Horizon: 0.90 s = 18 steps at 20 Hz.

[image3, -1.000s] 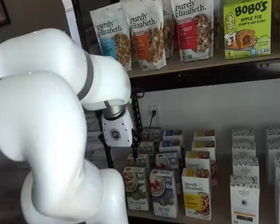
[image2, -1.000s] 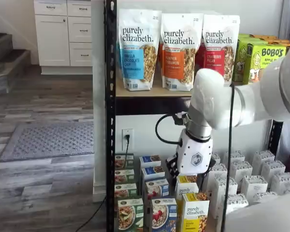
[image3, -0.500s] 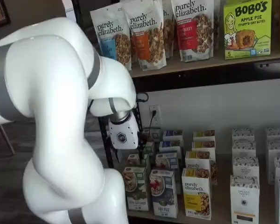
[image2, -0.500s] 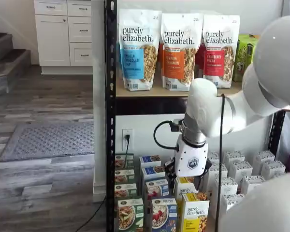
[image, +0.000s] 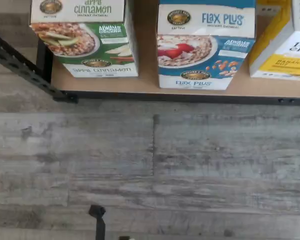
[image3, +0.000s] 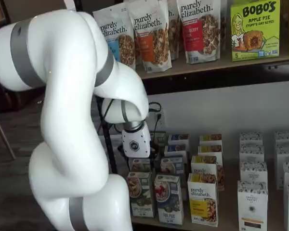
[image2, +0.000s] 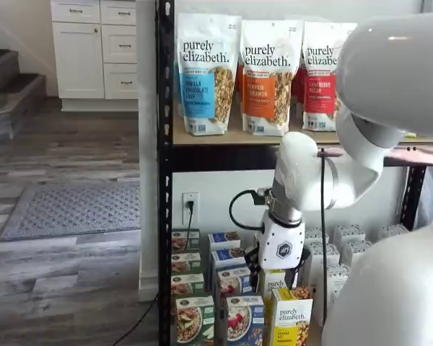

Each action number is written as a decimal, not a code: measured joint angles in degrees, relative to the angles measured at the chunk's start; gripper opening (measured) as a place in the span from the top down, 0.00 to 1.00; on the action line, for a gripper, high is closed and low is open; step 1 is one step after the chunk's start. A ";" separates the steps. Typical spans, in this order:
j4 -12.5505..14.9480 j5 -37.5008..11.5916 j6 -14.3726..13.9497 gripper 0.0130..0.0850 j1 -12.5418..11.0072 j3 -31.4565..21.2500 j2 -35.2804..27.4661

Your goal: Pick up the blue and white box that is on the bottom shelf, the second box from the left

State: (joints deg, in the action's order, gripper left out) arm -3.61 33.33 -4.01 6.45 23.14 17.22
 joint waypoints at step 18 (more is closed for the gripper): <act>-3.80 -11.41 3.45 0.00 0.63 3.48 -15.17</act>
State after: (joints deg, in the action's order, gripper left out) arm -7.41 21.92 -0.56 7.08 26.63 2.06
